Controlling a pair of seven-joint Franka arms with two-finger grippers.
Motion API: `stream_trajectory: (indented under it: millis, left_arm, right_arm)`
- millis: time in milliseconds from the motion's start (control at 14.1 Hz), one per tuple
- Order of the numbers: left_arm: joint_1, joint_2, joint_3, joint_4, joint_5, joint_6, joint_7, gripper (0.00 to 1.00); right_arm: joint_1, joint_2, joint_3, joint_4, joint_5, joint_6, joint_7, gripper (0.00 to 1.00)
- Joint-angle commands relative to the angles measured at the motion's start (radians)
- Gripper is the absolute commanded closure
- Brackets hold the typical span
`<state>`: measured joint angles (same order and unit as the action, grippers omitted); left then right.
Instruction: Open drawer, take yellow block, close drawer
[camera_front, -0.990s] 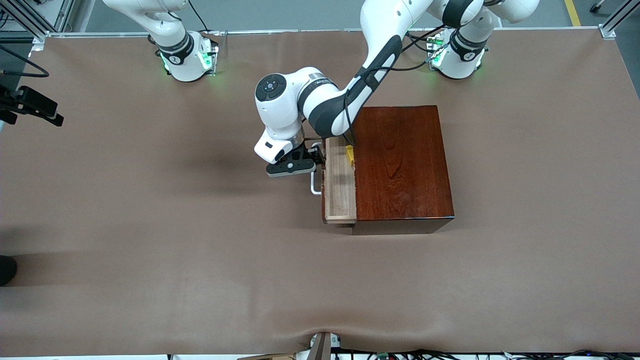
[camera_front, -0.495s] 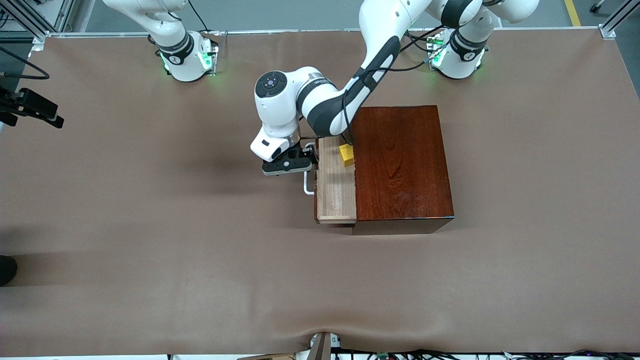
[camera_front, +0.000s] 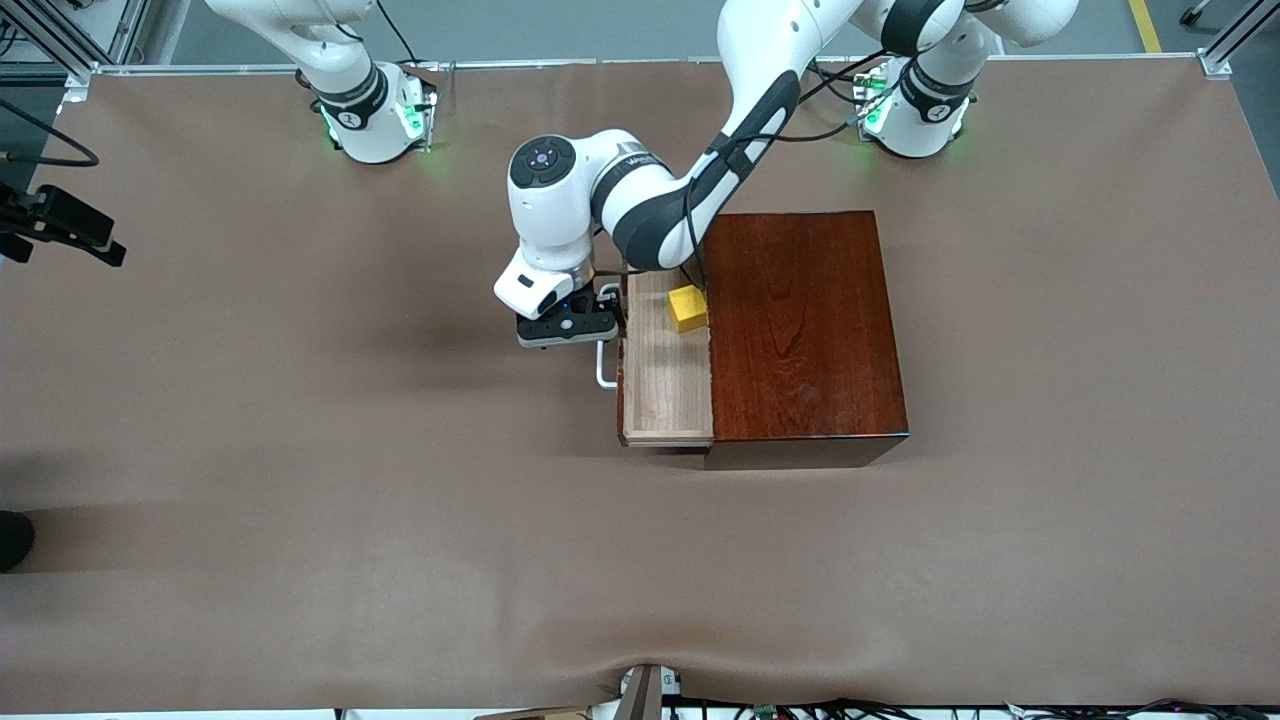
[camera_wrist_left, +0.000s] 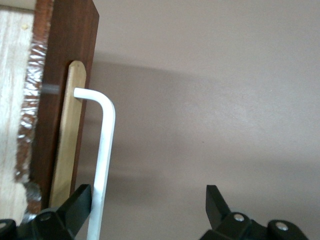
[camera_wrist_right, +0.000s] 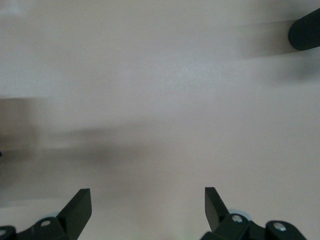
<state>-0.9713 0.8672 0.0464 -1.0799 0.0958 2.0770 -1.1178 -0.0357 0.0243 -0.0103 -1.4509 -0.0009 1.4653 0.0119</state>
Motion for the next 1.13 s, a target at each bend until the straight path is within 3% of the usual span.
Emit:
stream_trajectory:
  millis: [0,283,495,778,1061]
  left_arm:
    - [-0.007,-0.039,0.001,0.025,-0.022,-0.075,-0.019,0.0]
    - [0.026,-0.112,0.003,0.023,-0.022,-0.165,-0.016,0.0]
    - [0.106,-0.262,0.01,0.003,-0.01,-0.244,0.022,0.0]
    - [0.277,-0.419,0.009,-0.024,-0.008,-0.504,0.192,0.0]
    - [0.433,-0.572,0.007,-0.197,-0.008,-0.531,0.453,0.0]
  right_arm:
    - [-0.018,0.009,0.01,0.007,-0.001,0.004,-0.009,0.0]
    - [-0.024,0.031,0.009,0.007,-0.008,0.039,-0.003,0.0]
    - [-0.017,0.051,0.009,0.01,-0.017,0.063,-0.009,0.0]
    - [-0.007,0.083,0.013,0.037,-0.022,0.096,0.005,0.0]
    - [0.019,0.117,0.013,0.037,-0.015,0.105,0.026,0.0]
